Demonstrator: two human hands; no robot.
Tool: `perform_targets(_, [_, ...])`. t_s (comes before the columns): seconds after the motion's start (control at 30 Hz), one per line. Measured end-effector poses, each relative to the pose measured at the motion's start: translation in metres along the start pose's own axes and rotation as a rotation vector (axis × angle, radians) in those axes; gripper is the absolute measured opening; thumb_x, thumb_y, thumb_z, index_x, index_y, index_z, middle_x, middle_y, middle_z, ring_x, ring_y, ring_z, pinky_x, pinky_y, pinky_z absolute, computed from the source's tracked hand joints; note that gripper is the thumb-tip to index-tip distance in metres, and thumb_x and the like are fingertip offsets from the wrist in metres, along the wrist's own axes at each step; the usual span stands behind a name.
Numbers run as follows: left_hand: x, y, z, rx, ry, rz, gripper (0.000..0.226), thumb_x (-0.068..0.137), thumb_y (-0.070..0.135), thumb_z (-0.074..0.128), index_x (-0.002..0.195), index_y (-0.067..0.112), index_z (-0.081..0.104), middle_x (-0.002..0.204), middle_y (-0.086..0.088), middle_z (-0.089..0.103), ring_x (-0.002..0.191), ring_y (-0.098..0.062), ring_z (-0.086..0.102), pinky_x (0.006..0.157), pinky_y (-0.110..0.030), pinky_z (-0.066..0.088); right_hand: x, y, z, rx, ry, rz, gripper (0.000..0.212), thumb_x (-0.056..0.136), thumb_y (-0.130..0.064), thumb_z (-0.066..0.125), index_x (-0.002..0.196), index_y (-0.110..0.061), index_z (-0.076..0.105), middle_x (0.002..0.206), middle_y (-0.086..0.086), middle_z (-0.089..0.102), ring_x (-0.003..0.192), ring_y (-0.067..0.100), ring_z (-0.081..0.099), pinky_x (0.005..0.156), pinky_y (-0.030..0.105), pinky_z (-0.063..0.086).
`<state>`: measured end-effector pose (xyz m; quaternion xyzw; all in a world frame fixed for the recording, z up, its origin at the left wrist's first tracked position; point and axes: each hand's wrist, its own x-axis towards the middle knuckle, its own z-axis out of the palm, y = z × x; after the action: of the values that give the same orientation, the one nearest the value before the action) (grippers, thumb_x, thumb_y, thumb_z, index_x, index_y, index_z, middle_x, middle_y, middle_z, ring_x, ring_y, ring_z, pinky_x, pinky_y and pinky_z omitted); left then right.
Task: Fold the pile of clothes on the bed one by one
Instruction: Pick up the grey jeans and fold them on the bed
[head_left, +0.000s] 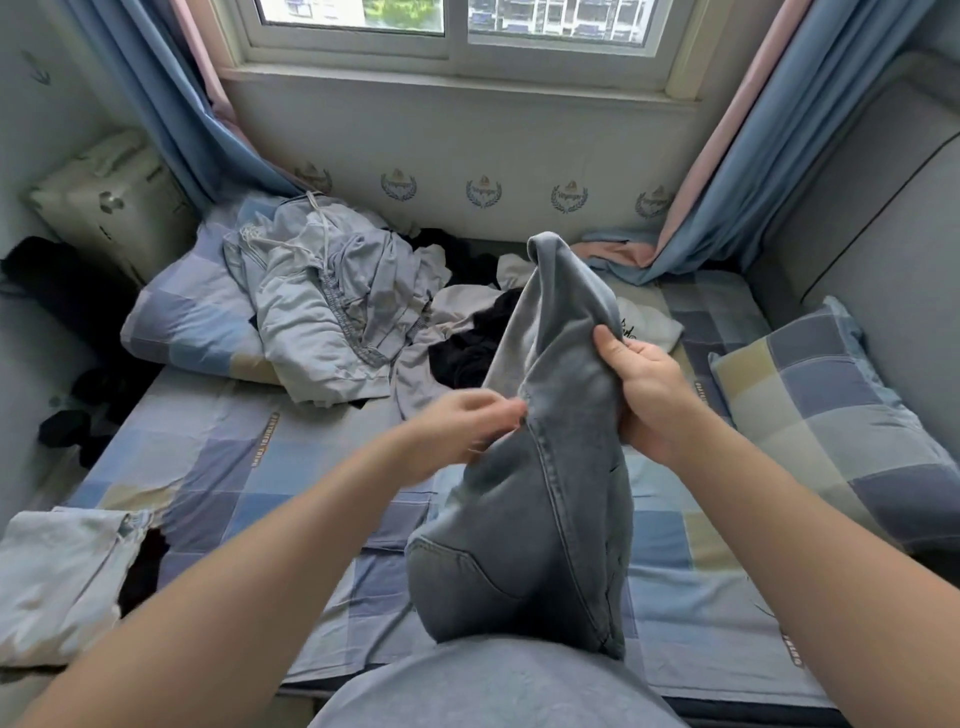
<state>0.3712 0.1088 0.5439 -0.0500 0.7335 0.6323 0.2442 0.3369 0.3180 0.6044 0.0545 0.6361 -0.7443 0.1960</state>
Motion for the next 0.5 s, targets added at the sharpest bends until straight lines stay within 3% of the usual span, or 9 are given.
perform_targets(0.07, [0.002,-0.007,0.013,0.057,-0.017,0.131,0.016,0.080,0.047,0.071,0.092,0.038,0.072,0.077,0.010,0.063,0.073,-0.010,0.053,0.072,-0.030,0.042,0.000,-0.005,-0.004,0.013,0.045,-0.009,0.036,0.103,-0.035,0.053,0.111,-0.003,0.068,0.101,0.013,0.077,0.089,0.023,0.075,0.075,0.033,0.063])
perform_targets(0.1, [0.003,-0.006,0.017,0.076,0.000,0.190,0.017,0.077,0.046,0.072,0.094,0.048,0.070,0.076,0.013,0.063,0.071,-0.009,0.053,0.071,-0.029,0.042,0.000,-0.007,-0.006,0.030,0.061,-0.007,0.037,0.103,-0.035,0.053,0.112,-0.002,0.068,0.104,0.015,0.076,0.092,0.024,0.075,0.076,0.033,0.062])
perform_targets(0.2, [0.006,0.002,0.021,0.135,-0.001,0.295,0.042,0.077,0.043,0.071,0.113,0.061,0.057,0.075,0.011,0.057,0.067,-0.013,0.049,0.066,-0.024,0.042,-0.001,-0.011,-0.009,0.041,0.077,-0.008,0.038,0.104,-0.034,0.051,0.112,-0.002,0.068,0.109,0.019,0.074,0.098,0.028,0.073,0.076,0.035,0.063])
perform_targets(0.27, [0.007,0.008,0.024,0.172,-0.007,0.372,0.033,0.086,0.027,0.072,0.112,0.045,0.063,0.072,0.006,0.048,0.064,-0.014,0.042,0.061,-0.023,0.038,-0.001,-0.012,-0.009,0.026,0.061,-0.015,0.038,0.104,-0.034,0.050,0.113,-0.001,0.067,0.111,0.020,0.073,0.101,0.030,0.072,0.080,0.036,0.062])
perform_targets(0.33, [0.008,0.012,0.025,0.215,0.028,0.412,0.012,0.091,0.017,0.072,0.099,0.014,0.064,0.071,0.002,0.042,0.060,-0.009,0.037,0.058,-0.021,0.033,0.000,-0.013,-0.008,0.009,0.055,-0.024,0.037,0.104,-0.034,0.050,0.112,-0.002,0.067,0.107,0.018,0.074,0.096,0.027,0.073,0.078,0.034,0.062])
perform_targets(0.37, [0.007,0.015,0.025,0.266,0.077,0.435,0.016,0.092,0.016,0.072,0.092,0.005,0.060,0.074,0.001,0.041,0.060,-0.007,0.037,0.059,-0.020,0.033,0.001,-0.014,-0.007,-0.004,0.056,-0.030,0.036,0.104,-0.033,0.050,0.111,-0.003,0.068,0.105,0.017,0.075,0.092,0.026,0.074,0.076,0.033,0.062])
perform_targets(0.5, [-0.001,0.015,0.023,0.383,0.206,0.548,0.020,0.093,0.011,0.069,0.078,0.012,0.056,0.087,0.007,0.045,0.075,-0.009,0.047,0.071,-0.014,0.036,0.009,-0.017,-0.006,-0.099,0.050,-0.088,0.031,0.105,-0.032,0.050,0.105,-0.007,0.069,0.093,0.009,0.077,0.086,0.020,0.073,0.076,0.030,0.061])
